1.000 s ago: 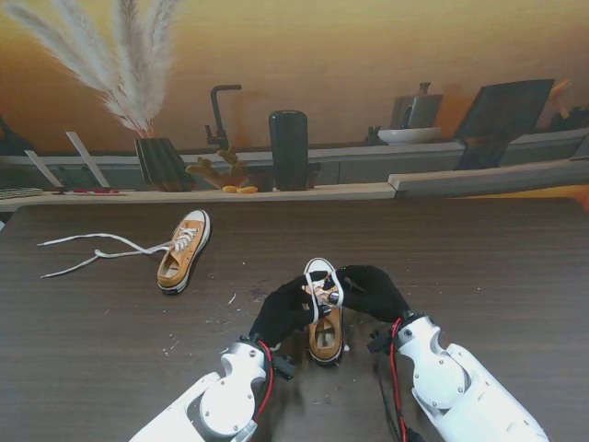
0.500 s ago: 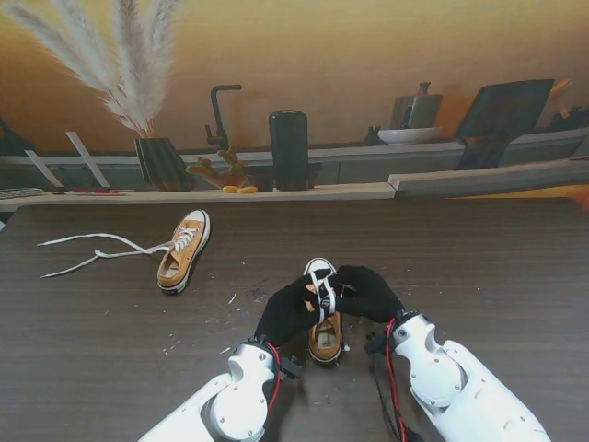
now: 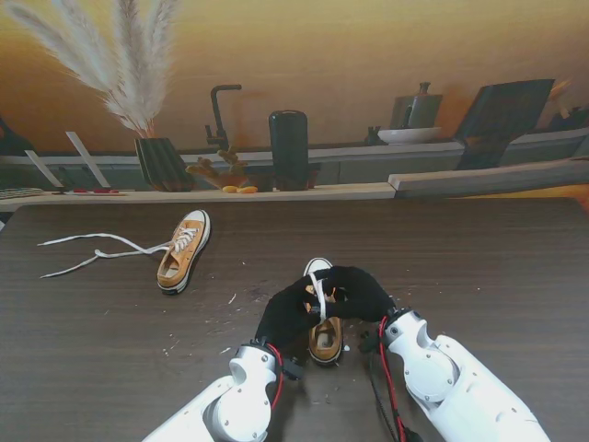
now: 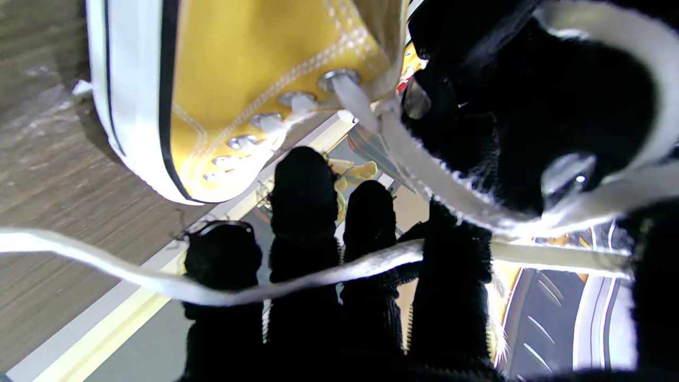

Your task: Tie the shoelaces into a bow on the shoes

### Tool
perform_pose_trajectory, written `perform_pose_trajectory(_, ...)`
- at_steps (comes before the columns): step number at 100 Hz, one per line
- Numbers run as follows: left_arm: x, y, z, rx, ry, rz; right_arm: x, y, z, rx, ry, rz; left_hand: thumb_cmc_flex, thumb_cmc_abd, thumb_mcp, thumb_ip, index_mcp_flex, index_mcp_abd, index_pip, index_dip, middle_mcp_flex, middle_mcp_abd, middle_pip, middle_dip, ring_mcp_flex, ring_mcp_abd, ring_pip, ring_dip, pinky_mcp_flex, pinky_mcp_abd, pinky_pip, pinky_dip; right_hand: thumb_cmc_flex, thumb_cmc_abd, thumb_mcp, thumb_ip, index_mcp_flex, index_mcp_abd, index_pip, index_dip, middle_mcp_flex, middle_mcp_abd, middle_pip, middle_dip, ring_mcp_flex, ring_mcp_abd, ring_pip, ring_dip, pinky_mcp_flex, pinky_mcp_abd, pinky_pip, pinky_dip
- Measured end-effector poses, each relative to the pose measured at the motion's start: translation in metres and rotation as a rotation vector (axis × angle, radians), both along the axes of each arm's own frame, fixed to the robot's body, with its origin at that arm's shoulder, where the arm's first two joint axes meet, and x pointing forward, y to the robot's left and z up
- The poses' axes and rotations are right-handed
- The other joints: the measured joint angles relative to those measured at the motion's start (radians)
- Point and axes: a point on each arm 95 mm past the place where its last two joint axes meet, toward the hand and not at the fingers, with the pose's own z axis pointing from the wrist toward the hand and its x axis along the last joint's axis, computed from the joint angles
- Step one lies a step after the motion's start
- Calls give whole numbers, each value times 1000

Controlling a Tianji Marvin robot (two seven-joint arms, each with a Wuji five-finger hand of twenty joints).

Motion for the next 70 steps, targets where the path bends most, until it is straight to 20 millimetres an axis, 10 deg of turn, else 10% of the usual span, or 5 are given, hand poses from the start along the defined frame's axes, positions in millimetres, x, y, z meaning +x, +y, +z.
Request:
perform_pose_trajectory(24, 0, -1, -1, 8, 2, -3, 1, 3, -4, 87, 89, -2, 24, 0, 17, 0, -7, 1, -14, -1, 0, 0, -2, 8, 0, 3, 0, 0, 0, 0, 0, 0, 218, -51, -114, -9, 9, 11, 154, -142, -17, 12, 0, -12, -27, 0, -21, 21, -36, 0, -35, 26)
perform_pose_trajectory(37, -1, -1, -3, 16, 3, -5, 1, 5, -3, 109, 116, -4, 36, -27, 23, 0, -13, 1, -52, -3, 0, 0, -13, 8, 0, 4, -8, 0, -10, 7, -1, 0, 165, -231, 325, -220, -8, 8, 311, -204, -17, 38, 2, -13, -27, 0, -22, 21, -47, 0, -38, 33)
perform_pose_trajectory(70, -2, -1, -1, 5, 10, -13, -2, 4, 0, 146, 150, -52, 33, -10, 24, 0, -21, 0, -22, -3, -20, 0, -14, 9, -62, 37, -36, 2, -99, 45, -36, 57, 220, -194, 482, -218, -10, 73, 372, -24, -80, 40, 3, -26, -77, 0, -22, 22, -77, 0, -38, 39)
